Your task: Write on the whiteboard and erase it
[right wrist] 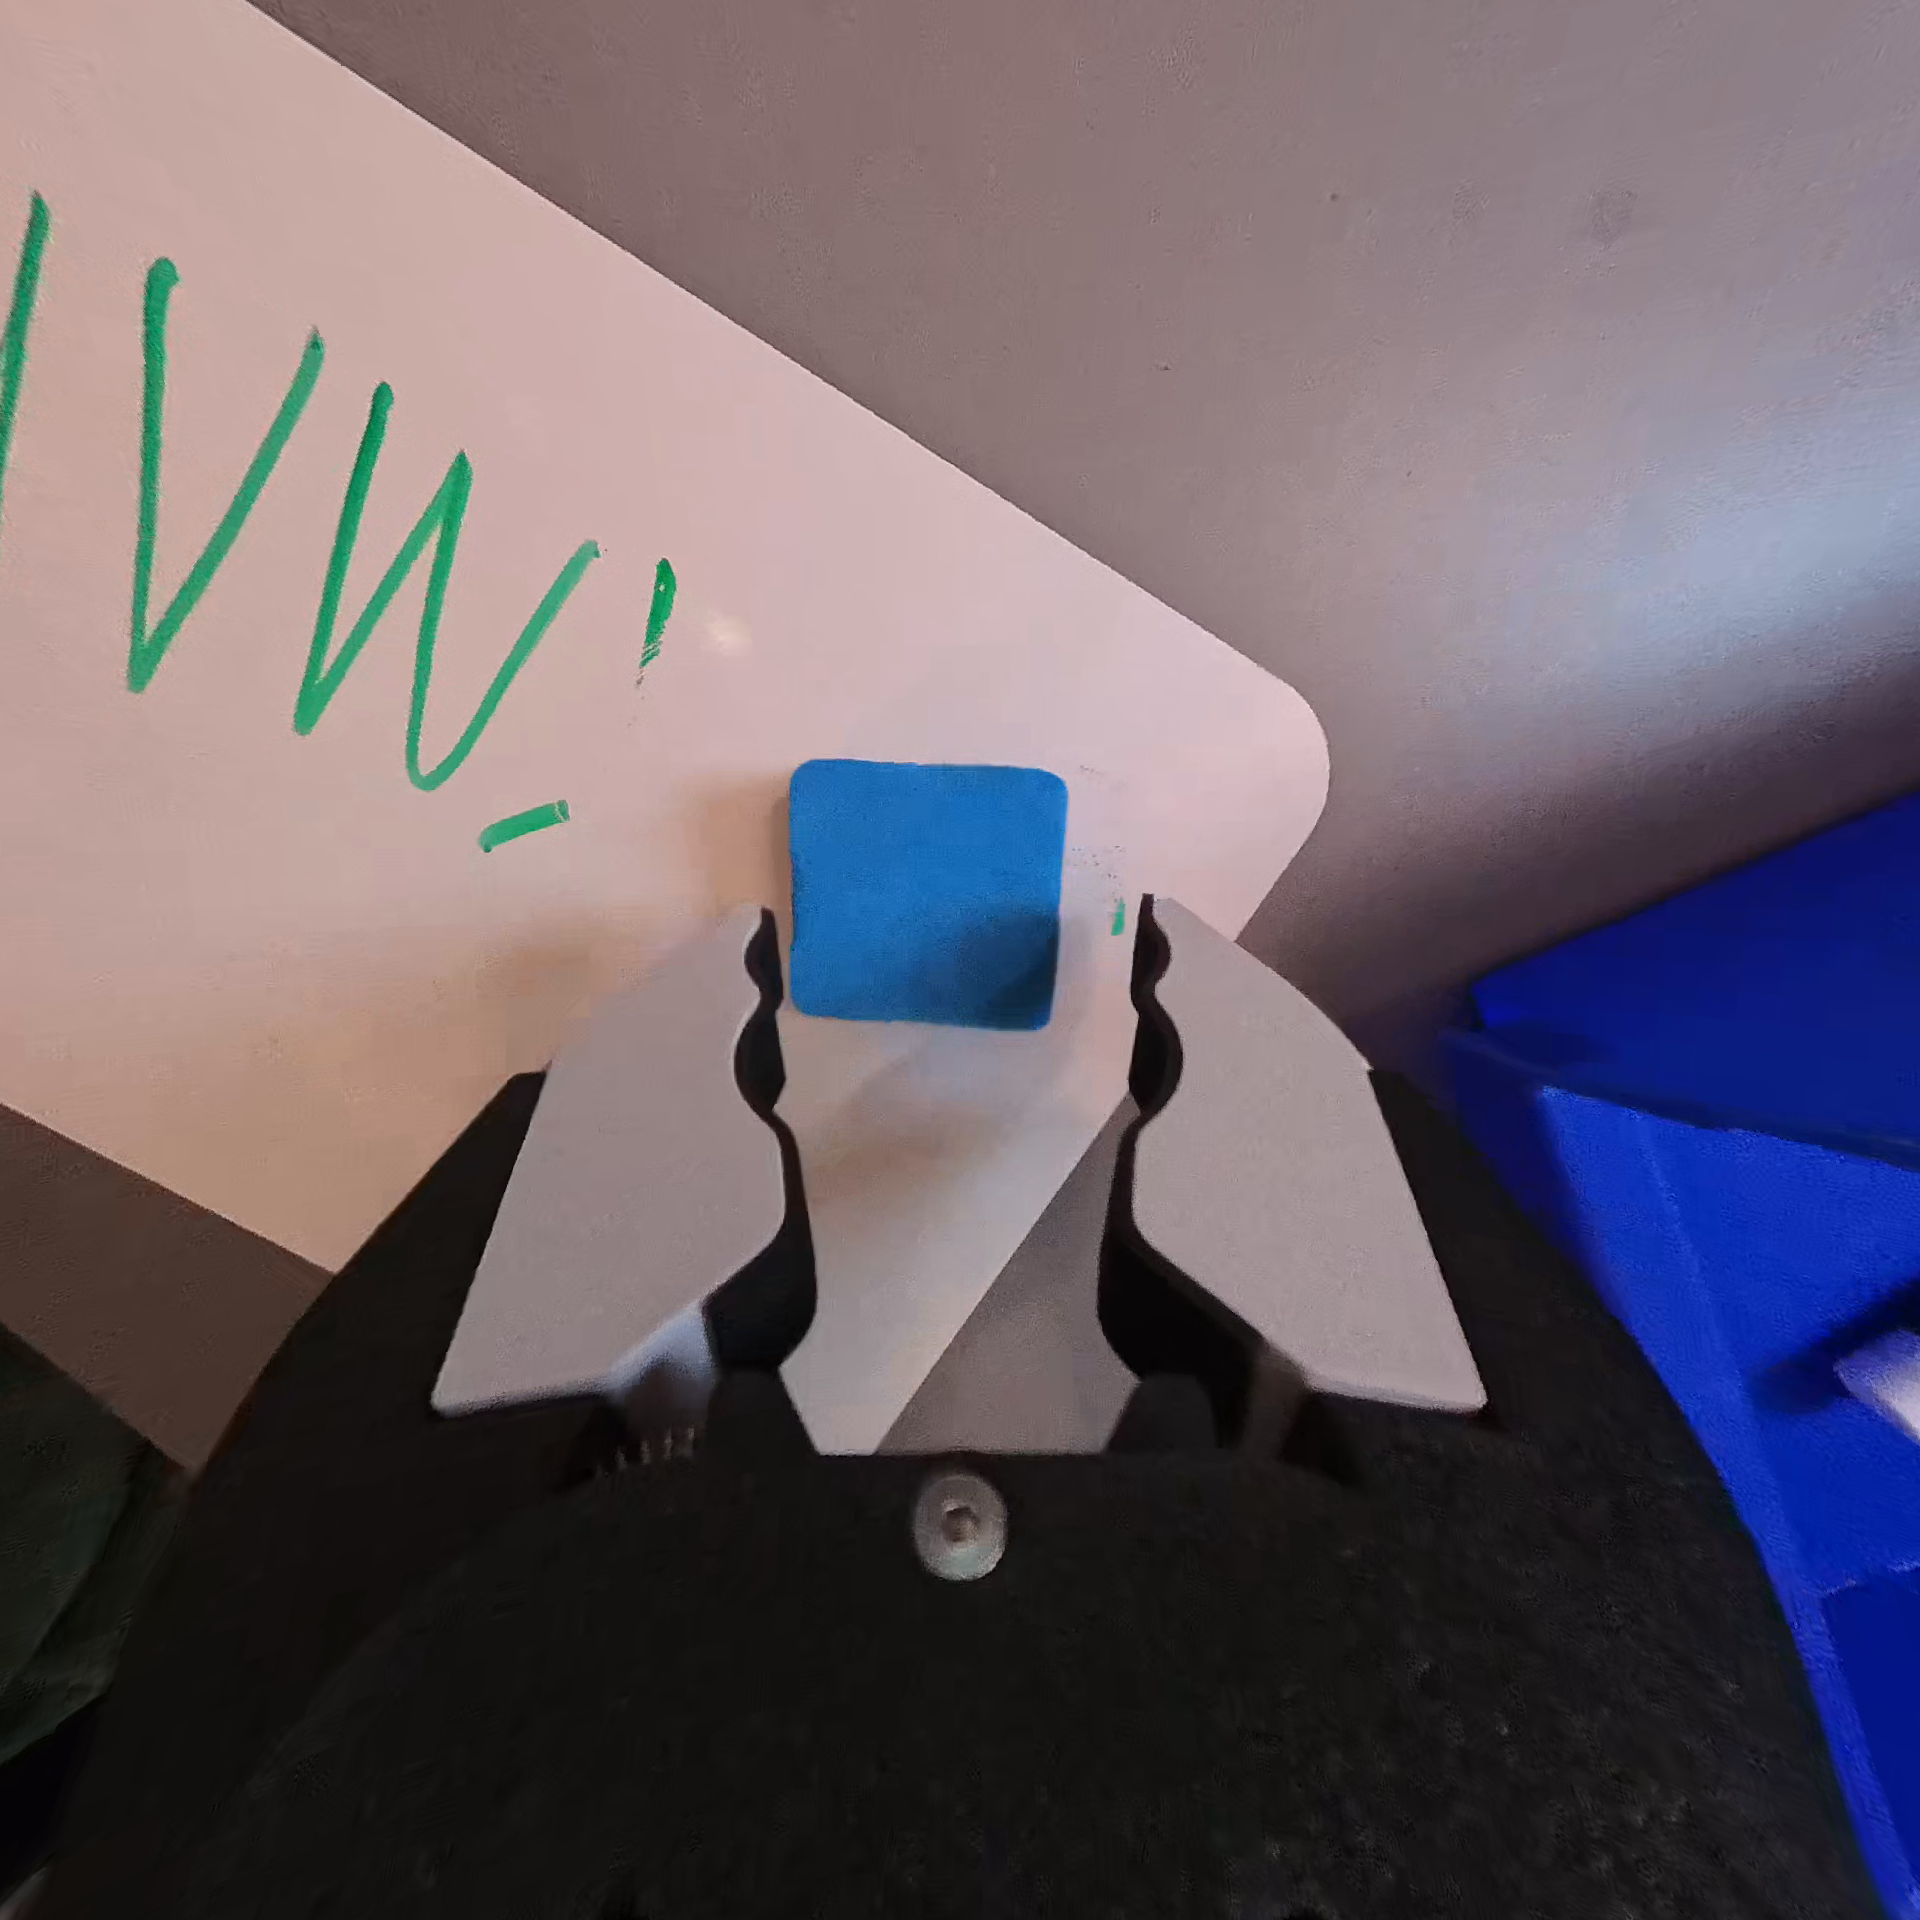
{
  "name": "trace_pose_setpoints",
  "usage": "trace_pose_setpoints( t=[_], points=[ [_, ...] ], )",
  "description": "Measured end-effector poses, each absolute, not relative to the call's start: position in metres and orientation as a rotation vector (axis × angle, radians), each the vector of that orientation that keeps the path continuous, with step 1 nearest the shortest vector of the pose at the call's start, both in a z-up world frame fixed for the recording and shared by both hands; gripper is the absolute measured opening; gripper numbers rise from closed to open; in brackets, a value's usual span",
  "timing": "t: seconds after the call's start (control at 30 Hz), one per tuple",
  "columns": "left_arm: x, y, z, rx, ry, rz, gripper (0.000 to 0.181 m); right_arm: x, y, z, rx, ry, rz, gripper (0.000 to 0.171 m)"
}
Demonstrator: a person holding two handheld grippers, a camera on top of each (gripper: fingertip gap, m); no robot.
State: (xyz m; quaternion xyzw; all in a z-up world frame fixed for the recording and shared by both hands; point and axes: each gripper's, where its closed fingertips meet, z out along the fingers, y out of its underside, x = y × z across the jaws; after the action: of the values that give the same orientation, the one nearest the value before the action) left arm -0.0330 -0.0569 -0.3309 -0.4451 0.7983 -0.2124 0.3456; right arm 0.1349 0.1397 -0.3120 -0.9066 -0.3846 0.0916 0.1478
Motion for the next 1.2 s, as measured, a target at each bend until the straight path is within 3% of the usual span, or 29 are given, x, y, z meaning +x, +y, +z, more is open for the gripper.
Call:
trace_pose_setpoints(
  t=[0.17,0.2,0.43,0.6,0.77,0.9,1.07,1.2],
  points=[
    [-0.033,-0.057,-0.331,-1.155,2.071,-0.554,0.0,0.132,0.134,-0.322,-2.634,-1.108,0.312,0.064],
    [-0.033,-0.057,-0.331,-1.154,2.071,-0.553,0.0,0.131,0.136,-0.323,-2.625,-1.102,0.315,0.052],
    [-0.033,-0.056,-0.331,-1.172,2.073,-0.539,0.0,0.141,0.111,-0.322,-2.645,-1.204,0.29,0.049],
    [-0.033,-0.056,-0.332,-1.17,2.075,-0.526,0.001,0.147,0.165,-0.323,-2.648,-0.972,0.271,0.049],
    [-0.033,-0.054,-0.332,-1.176,2.071,-0.531,0.001,0.128,0.102,-0.323,-2.653,-1.317,0.303,0.049],
    [-0.033,-0.055,-0.332,-1.167,2.072,-0.524,0.001,0.145,0.165,-0.323,-2.697,-0.97,0.303,0.049],
    [-0.033,-0.054,-0.332,-1.176,2.07,-0.527,0.0,0.107,0.091,-0.323,-2.591,-1.384,0.35,0.049],
    [-0.033,-0.056,-0.332,-1.164,2.069,-0.518,0.001,0.166,0.155,-0.323,-2.729,-0.907,0.317,0.049]
  ],
)
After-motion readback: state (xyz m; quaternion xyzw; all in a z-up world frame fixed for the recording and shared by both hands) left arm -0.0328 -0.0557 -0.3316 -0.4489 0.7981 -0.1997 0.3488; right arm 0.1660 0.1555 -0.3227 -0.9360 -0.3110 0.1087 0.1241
